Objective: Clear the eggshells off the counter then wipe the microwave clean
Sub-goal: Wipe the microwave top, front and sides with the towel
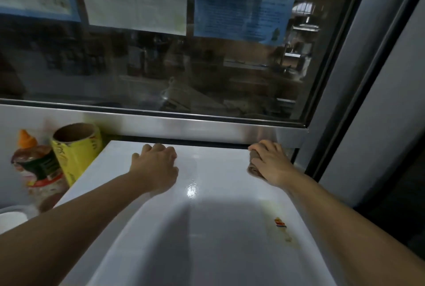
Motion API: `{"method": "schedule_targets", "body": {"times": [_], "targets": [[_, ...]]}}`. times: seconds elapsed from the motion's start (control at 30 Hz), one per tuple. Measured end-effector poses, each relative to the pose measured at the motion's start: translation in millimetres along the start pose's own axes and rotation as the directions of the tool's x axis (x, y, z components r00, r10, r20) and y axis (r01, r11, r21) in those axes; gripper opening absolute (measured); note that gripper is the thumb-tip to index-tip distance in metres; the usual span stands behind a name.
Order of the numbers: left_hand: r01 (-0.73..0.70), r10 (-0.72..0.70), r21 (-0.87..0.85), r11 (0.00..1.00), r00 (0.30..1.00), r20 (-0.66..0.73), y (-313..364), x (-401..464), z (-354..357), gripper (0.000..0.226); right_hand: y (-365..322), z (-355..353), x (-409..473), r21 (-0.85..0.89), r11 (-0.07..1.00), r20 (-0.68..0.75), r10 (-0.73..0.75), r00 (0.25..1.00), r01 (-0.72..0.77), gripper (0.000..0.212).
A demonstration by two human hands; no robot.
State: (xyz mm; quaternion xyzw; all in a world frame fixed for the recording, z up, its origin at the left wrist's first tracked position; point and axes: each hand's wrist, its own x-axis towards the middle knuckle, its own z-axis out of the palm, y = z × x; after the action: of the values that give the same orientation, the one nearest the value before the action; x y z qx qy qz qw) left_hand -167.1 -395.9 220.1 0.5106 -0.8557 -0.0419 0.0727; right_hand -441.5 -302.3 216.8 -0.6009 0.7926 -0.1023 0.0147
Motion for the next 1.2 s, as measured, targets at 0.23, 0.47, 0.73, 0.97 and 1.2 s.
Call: {"method": "schedule_targets", "body": {"times": [0.23, 0.47, 0.73, 0.97, 1.2], "targets": [[-0.055, 0.061, -0.129, 0.990, 0.997, 0.041, -18, -6, -4, 0.041, -57, 12, 9, 0.143, 0.989, 0.043, -0.026, 0.999, 0.019, 0.046], [0.008, -0.011, -0.074, 0.997, 0.999, -0.039, -75, -40, -19, 0.038, -152, 29, 30, 0.143, 0.974, 0.055, -0.184, 0.981, 0.175, 0.039], [0.052, -0.046, -0.146, 0.988, 0.998, 0.039, -128, -58, -30, 0.041, -241, 50, 51, 0.168, 0.937, 0.082, -0.324, 0.943, 0.307, 0.046], [0.026, -0.023, -0.181, 0.983, 0.999, 0.022, -134, -59, -25, 0.042, -171, 46, 35, 0.239, 0.934, 0.090, -0.293, 0.952, 0.265, 0.049], [0.012, -0.023, -0.317, 0.948, 0.999, -0.033, -148, -76, -28, 0.045, -193, 41, 35, 0.140, 0.960, 0.021, -0.248, 0.969, 0.242, 0.043]]}}
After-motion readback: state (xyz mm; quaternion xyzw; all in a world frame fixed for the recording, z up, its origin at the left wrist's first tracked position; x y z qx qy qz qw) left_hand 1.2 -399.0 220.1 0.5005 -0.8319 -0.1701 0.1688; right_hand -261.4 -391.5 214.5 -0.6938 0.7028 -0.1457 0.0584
